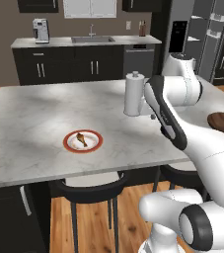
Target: Pick the chicken drumstick and lemon from their plates and place them in the bowl. Then put the bowl in the fridge.
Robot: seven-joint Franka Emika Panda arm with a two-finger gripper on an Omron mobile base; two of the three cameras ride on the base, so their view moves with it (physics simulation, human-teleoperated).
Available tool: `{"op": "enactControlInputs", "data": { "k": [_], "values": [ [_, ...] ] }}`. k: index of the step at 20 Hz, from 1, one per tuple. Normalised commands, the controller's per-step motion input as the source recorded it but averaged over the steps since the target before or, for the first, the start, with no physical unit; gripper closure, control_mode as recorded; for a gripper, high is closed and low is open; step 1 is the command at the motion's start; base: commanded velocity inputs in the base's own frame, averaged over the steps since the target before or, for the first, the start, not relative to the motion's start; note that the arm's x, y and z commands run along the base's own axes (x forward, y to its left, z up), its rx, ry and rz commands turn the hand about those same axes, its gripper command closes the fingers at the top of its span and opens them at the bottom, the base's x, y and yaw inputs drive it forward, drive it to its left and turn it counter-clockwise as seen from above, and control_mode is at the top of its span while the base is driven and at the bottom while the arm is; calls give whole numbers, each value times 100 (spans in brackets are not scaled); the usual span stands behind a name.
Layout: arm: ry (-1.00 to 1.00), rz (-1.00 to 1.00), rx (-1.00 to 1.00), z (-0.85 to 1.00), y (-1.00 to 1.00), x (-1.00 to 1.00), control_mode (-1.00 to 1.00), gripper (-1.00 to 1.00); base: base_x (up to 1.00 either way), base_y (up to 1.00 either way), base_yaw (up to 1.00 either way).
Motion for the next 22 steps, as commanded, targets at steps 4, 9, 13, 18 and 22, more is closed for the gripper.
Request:
{"op": "enactControlInputs", "data": {
  "k": [4,9,13,18,22],
  "values": [
    [0,0,0,0,-3,3,-100,-100,0,0,0],
    [-1,0,0,-9,-31,0,-100,-100,0,0,0],
    [0,0,4,-13,-49,-3,-100,-100,0,0,0],
    [0,-11,9,-10,-48,-9,-100,-100,0,0,0],
    [0,-24,2,-17,-48,9,-100,-100,0,0,0]
  ]
}}
